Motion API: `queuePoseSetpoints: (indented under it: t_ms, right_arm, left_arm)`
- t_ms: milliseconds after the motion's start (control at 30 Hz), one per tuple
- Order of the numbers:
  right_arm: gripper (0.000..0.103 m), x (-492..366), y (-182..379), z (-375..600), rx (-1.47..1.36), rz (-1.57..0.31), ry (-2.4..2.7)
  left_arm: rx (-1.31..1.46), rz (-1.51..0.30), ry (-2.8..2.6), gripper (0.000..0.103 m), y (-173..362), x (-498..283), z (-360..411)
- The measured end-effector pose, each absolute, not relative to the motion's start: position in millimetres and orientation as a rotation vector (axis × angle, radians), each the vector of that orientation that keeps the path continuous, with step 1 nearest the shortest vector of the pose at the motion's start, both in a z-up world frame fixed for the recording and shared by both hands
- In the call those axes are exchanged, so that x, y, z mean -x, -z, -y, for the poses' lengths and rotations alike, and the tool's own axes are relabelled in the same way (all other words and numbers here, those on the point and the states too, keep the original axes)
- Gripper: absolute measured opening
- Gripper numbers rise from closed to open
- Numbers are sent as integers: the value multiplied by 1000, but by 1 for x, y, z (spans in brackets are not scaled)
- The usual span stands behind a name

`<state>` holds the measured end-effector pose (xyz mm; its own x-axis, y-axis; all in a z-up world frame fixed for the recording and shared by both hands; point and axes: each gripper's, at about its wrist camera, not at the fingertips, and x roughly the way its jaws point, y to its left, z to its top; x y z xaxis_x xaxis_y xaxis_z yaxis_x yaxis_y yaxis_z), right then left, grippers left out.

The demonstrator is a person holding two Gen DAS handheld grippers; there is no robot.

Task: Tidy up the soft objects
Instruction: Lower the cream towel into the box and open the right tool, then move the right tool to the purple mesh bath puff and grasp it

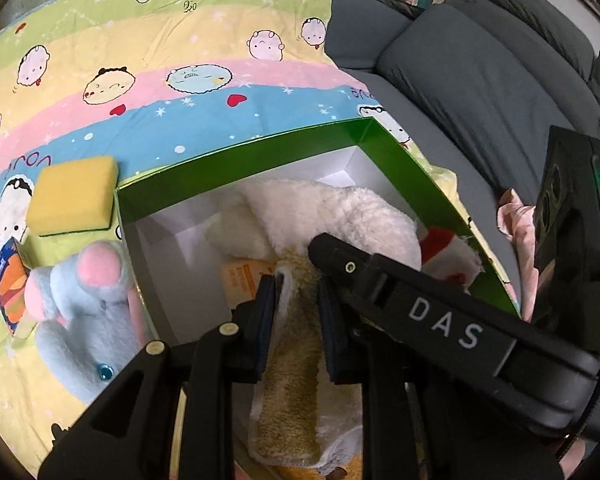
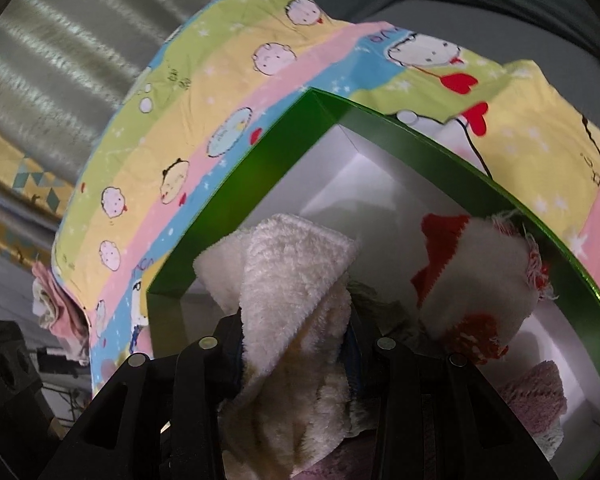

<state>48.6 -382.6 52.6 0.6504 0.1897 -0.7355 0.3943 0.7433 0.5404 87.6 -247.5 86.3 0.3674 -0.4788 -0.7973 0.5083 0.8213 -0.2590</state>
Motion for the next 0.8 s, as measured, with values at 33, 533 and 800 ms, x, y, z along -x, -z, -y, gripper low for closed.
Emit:
queuePoseSetpoints:
  t_ms: [33, 533, 800]
  right_arm:
    - [39, -49, -51, 383, -753, -880, 132]
    - [50, -46, -47, 391, -807, -899, 141]
    - [85, -21, -84, 391, -736, -775, 149]
  left_arm:
    - [-39, -1014, 629, 19, -85, -88, 248]
    - [-29, -1048, 600, 29, -85, -92, 248]
    - [-19, -974, 624, 81, -116, -74, 231]
